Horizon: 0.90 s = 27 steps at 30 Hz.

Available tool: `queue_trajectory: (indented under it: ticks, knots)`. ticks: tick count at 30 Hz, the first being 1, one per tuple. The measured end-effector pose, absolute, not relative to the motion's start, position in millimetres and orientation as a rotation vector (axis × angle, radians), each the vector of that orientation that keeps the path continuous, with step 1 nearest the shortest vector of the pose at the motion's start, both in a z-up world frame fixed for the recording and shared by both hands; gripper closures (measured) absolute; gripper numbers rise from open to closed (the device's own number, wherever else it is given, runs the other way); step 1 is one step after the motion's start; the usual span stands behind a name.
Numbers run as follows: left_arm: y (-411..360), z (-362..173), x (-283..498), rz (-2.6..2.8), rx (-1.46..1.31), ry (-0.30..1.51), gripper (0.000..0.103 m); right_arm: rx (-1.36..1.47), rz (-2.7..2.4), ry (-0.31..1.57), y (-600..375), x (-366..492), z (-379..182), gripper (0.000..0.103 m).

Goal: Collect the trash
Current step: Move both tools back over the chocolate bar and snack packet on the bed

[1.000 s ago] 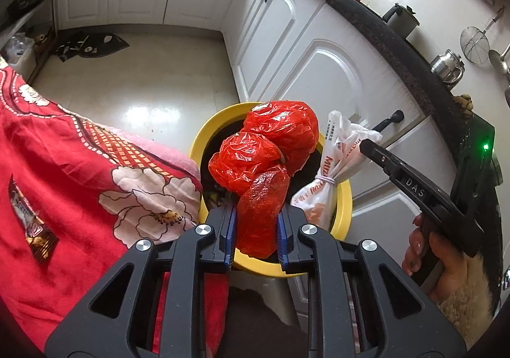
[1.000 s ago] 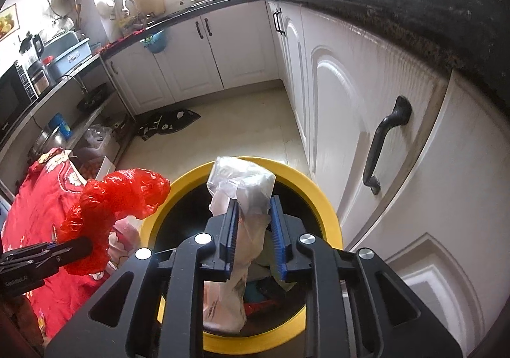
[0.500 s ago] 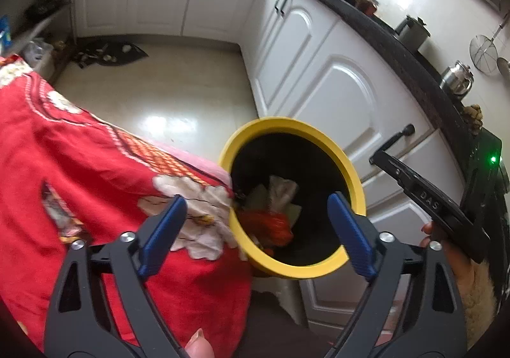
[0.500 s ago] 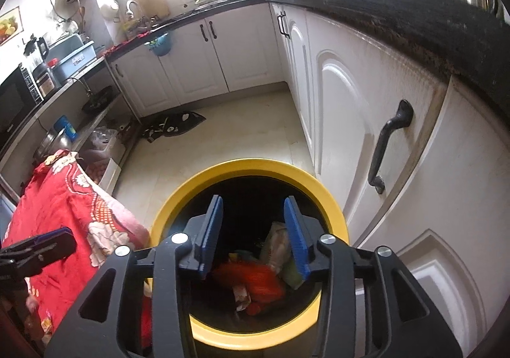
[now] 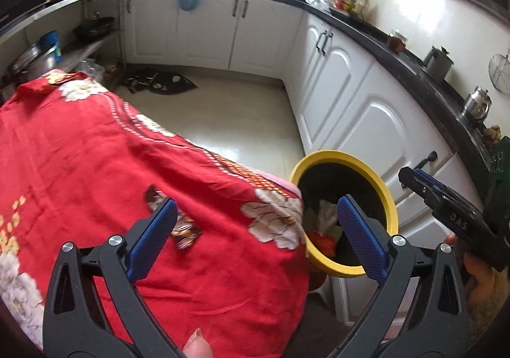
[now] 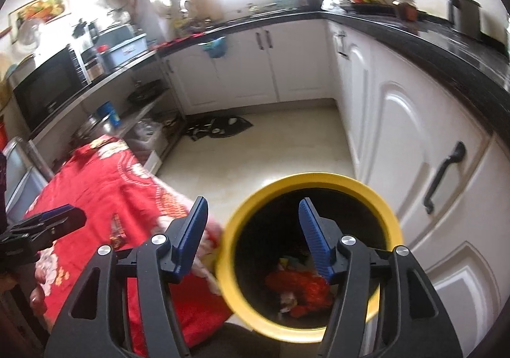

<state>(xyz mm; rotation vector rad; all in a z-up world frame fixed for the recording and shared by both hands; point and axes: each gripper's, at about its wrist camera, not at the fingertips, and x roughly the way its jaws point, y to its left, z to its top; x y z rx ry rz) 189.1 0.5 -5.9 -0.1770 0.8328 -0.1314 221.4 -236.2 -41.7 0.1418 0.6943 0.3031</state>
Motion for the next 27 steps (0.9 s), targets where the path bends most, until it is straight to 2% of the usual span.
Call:
queue_trajectory:
  ticks: [16, 27]
  knots:
    - [78.0, -3.9, 143.4, 0.029, -0.256, 0.784, 0.011, 0.032, 0.474, 0.663, -154.4, 196.4, -18.4, 0.039]
    - [125.7, -17.3, 114.2, 0.069, -0.249, 0.824, 0.011, -0.062, 0.623, 0.705, -89.3, 195.0, -26.6, 0.039]
